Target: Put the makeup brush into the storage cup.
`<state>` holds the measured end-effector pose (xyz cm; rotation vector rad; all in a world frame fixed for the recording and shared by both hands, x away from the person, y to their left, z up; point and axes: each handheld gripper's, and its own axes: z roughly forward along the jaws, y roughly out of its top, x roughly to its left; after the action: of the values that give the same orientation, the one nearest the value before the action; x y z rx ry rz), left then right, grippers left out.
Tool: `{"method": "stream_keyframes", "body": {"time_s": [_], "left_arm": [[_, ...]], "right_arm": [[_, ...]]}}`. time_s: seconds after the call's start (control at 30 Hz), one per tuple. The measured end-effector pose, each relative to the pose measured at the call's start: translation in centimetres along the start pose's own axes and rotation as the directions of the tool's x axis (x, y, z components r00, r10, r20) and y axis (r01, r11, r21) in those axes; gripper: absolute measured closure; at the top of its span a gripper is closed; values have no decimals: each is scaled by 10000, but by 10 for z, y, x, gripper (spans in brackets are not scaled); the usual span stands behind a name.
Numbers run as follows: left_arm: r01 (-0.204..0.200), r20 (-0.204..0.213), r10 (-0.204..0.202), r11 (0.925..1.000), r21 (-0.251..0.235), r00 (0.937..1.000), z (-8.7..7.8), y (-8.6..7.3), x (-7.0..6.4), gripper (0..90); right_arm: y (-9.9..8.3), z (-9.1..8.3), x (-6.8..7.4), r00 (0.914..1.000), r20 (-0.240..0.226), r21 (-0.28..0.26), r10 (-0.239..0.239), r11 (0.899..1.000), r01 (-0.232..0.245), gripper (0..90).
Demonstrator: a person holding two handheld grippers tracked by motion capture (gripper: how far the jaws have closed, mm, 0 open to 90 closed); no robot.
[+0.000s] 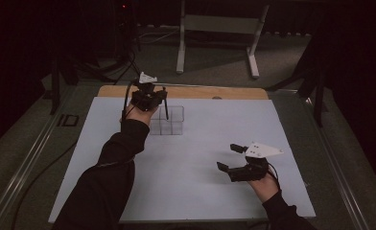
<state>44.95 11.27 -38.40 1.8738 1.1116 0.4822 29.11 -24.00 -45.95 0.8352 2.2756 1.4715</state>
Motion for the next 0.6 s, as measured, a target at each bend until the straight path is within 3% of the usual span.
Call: {"method": "stream_keyframes", "body": {"time_s": [0.5,0.6], "left_arm": [[79,63,-86,9950,997,9999,16,-14,-4,851],[233,130,-249,9935,1115,9996,18,-15,-3,850]], "right_arm": [[0,0,0,10000,-31,6,35,10000,-35,142],[0,0,0,10000,-40,-4,9,10000,-9,142]]}}
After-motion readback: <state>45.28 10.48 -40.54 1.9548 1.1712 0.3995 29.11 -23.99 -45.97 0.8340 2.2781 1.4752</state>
